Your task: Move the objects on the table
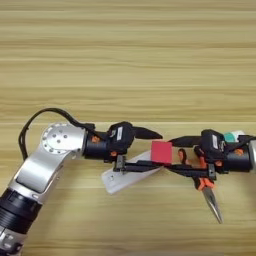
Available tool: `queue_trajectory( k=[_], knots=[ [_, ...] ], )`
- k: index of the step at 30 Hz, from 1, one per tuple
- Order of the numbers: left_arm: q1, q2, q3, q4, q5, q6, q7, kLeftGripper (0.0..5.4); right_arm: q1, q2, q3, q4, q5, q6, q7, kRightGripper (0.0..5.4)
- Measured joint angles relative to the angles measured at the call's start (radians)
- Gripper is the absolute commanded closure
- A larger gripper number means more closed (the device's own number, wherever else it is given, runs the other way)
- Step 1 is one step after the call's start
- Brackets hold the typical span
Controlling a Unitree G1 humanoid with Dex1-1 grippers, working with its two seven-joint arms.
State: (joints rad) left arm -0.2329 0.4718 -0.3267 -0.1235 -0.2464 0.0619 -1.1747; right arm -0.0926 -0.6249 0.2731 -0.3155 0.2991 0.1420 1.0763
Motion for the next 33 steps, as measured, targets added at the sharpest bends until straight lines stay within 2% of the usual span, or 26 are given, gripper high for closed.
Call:
queue_trajectory(
  k=[15, 21, 27, 33],
  knots=[
    [-0.017, -0.009, 0.000, 0.011, 0.003, -0.013, 0.019, 0.58, 0.001, 0.007, 0.002, 0.000, 0.001, -0.001, -0.001, 3.11],
    [-0.017, -0.009, 0.000, 0.011, 0.003, -0.020, 0.021, 0.06, 0.006, 0.016, -0.025, 0.020, 0.000, -0.020, -0.034, 3.11],
    [-0.017, -0.009, 0.001, 0.014, 0.002, -0.026, 0.021, 0.00, 0.036, 0.016, -0.063, 0.046, 0.001, -0.039, -0.049, 3.11],
    [-0.016, -0.010, 0.013, 0.020, -0.001, -0.028, 0.033, 0.00, 0.076, 0.014, -0.134, 0.057, 0.015, -0.052, -0.067, 3.11]
  ],
)
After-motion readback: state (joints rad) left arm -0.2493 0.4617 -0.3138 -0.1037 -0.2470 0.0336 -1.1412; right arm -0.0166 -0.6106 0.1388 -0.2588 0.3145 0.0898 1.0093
